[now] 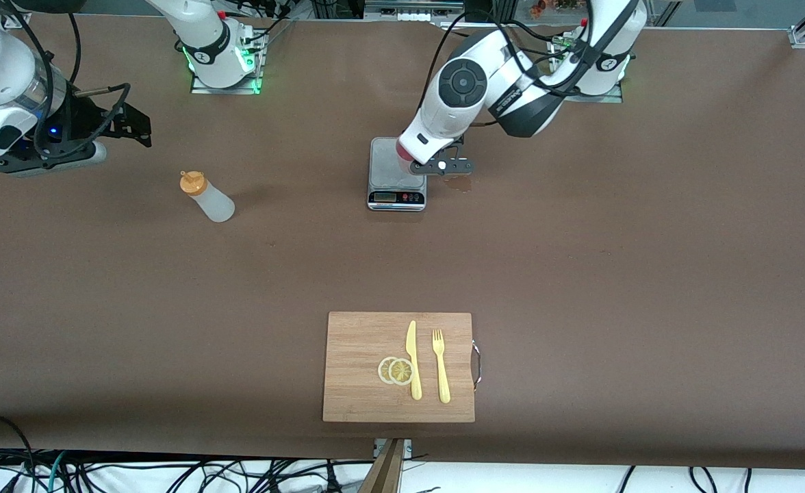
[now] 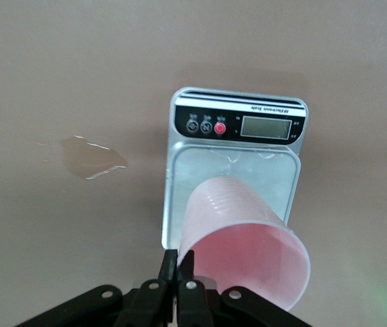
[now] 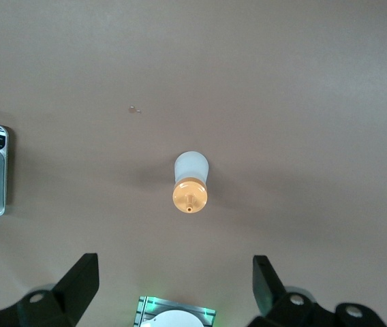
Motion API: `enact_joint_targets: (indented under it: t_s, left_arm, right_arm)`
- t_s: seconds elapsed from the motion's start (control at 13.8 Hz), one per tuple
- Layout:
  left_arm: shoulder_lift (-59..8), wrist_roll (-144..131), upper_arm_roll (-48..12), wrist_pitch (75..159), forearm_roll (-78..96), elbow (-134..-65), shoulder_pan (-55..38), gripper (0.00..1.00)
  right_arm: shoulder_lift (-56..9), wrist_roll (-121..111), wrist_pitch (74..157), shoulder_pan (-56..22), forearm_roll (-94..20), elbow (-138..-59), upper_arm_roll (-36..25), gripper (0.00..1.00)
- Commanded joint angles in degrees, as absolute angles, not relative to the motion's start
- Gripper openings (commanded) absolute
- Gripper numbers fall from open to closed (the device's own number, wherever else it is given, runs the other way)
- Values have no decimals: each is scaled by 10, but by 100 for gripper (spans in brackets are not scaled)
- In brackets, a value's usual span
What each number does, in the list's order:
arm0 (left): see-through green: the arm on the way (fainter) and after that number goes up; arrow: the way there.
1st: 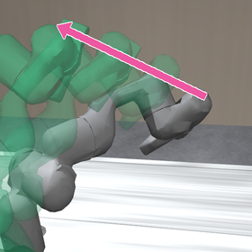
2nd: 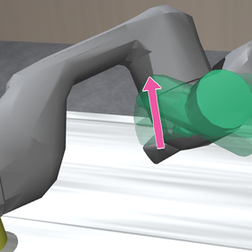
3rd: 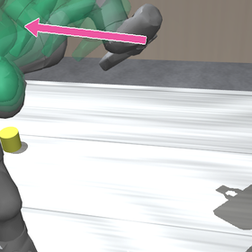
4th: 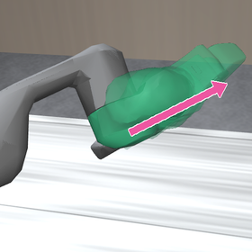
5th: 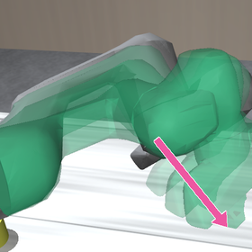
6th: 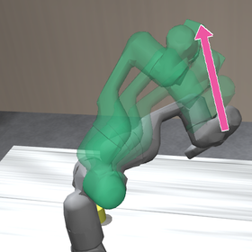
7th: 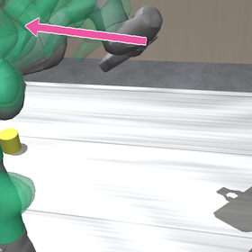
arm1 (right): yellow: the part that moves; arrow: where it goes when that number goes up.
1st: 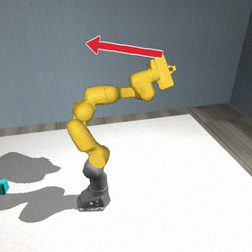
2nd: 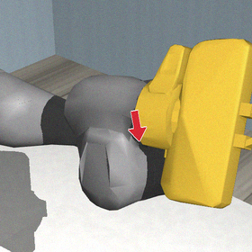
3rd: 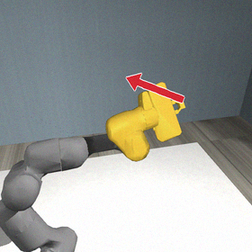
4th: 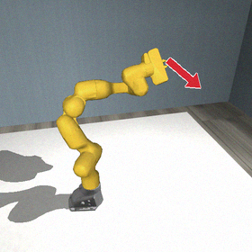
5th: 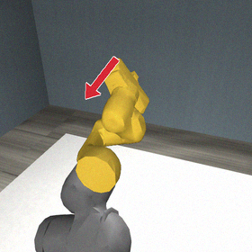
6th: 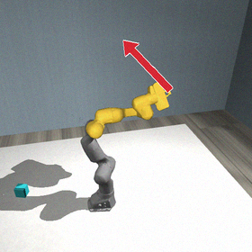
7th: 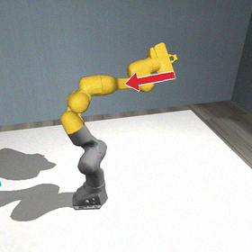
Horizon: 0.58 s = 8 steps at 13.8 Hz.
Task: Add sauce to pink cup with both arms
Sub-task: 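Carry the pink cup with the left gripper onto the scale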
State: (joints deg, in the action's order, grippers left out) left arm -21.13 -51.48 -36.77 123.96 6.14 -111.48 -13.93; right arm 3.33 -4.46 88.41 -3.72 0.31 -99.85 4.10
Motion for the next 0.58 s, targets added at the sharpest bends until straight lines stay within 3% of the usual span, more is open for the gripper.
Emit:
enact_joint_targets:
  t_s: [0.0,0.22,0.29,0.36,0.51]
  left_arm:
    - [-249,-560,-361,1293,18,-1124,-173,0]
    - [-261,-598,-363,1293,-22,-1122,-176,0]
    - [-261,-603,-364,1293,-21,-1121,-175,6]
    - [-262,-620,-364,1292,-18,-1119,-176,99]
    - [-261,-634,-364,1288,-18,-1117,-175,100]
  right_arm:
    - [40,-43,885,-38,6,-1003,40,100]
    - [40,-43,885,-38,6,-1003,40,100]
    - [40,-43,885,-38,6,-1003,40,100]
    - [40,-43,886,-38,6,-1003,40,100]
    - [40,-43,887,-38,6,-1003,41,100]
